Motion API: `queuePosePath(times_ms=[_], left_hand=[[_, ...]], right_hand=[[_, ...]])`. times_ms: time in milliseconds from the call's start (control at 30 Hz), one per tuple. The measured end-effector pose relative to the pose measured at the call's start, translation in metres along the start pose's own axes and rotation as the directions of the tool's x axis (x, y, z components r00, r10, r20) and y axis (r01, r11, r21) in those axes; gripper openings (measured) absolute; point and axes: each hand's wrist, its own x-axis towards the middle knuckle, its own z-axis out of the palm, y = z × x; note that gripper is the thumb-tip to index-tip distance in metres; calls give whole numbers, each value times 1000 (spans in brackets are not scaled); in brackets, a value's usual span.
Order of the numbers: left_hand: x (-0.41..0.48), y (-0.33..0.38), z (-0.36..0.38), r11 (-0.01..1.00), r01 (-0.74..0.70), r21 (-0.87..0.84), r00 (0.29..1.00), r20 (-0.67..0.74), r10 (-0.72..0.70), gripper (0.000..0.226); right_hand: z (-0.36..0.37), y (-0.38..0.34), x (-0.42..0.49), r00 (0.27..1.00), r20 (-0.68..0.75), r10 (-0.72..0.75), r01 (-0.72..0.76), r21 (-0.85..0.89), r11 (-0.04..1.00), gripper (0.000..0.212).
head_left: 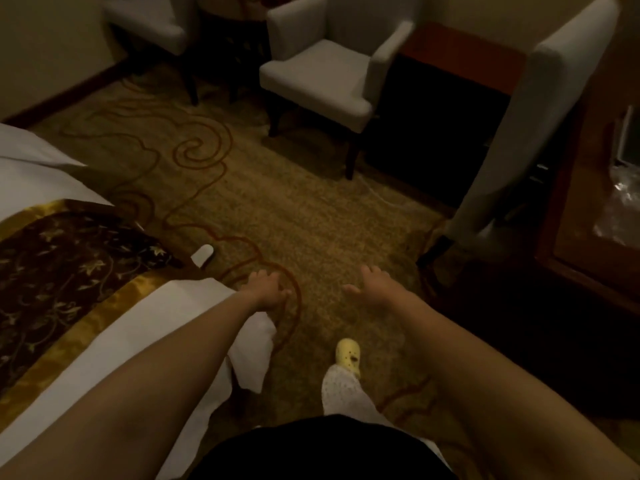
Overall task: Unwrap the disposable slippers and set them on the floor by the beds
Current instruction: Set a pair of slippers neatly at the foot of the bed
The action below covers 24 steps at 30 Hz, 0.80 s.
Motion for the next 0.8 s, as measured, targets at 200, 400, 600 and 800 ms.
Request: queuePosePath(times_ms=[200, 400, 600, 800], left_hand=[[68, 9, -61, 983, 102, -152, 994, -17, -106, 63], [118, -17, -112, 925, 237, -298, 969, -3, -249, 65], [177, -68, -155, 862, 338, -377, 936, 35, -351, 58], [239, -122, -222, 779, 399, -483, 904, 65, -422, 59]], right_hand=[[-85, -6, 110, 989, 104, -101, 113, -117, 987, 74], [-136, -45, 199, 961, 197, -192, 234, -216, 948, 76], [-178, -117, 292, 920, 248, -303, 371, -310, 875, 73], [-231, -209, 383, 878, 299, -374, 470, -391, 791, 69]])
